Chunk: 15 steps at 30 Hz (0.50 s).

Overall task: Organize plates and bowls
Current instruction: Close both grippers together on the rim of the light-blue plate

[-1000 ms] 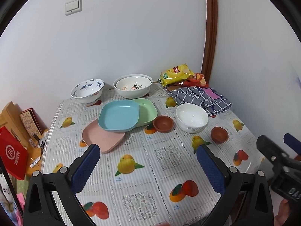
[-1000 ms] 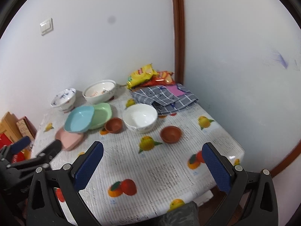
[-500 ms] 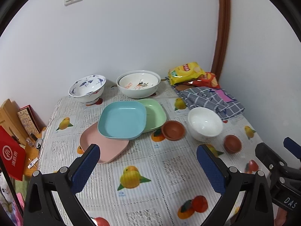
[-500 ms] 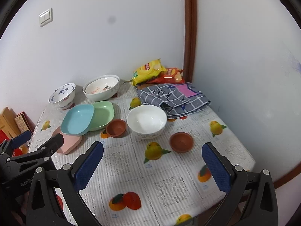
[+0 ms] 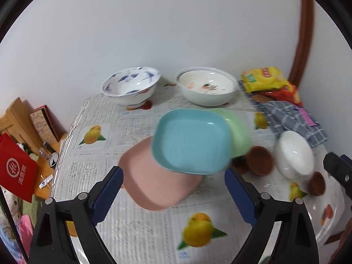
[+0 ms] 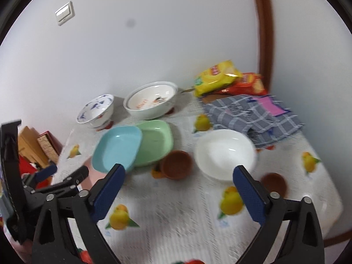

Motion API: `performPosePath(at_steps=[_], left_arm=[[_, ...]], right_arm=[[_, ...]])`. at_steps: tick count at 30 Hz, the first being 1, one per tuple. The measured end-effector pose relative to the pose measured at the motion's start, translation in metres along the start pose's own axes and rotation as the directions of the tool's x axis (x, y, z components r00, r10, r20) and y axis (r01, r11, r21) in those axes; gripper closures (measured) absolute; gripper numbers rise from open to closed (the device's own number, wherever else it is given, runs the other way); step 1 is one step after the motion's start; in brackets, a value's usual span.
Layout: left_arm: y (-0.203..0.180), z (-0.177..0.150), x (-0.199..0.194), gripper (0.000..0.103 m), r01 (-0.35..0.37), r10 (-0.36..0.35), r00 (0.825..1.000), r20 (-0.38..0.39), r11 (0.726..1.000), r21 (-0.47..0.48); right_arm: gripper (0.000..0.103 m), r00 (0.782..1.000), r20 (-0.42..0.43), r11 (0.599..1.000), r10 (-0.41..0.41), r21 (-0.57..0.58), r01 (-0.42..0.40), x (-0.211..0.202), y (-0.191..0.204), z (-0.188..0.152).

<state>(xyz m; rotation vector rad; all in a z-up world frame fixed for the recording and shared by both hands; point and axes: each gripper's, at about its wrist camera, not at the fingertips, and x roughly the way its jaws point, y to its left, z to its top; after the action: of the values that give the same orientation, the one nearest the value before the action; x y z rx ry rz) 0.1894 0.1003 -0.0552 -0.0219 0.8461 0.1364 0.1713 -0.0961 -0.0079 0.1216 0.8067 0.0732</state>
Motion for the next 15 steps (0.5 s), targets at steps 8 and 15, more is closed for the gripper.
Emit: performPosePath(at_steps=[8, 15], left_arm=[[0.026, 0.015, 0.044, 0.024, -0.005, 0.005, 1.000, -0.014, 1.000, -0.024], [0.016, 0.037, 0.092, 0.047, 0.003, -0.002, 0.998, -0.062, 1.000, 0.007]], right_arm=[[0.019, 0.997, -0.072, 0.997, 0.042, -0.054, -0.046, 0.073, 0.029, 0.018], [0.031, 0.989, -0.129, 0.992, 0.066, -0.101, -0.079, 0.125, 0.052, 0.017]])
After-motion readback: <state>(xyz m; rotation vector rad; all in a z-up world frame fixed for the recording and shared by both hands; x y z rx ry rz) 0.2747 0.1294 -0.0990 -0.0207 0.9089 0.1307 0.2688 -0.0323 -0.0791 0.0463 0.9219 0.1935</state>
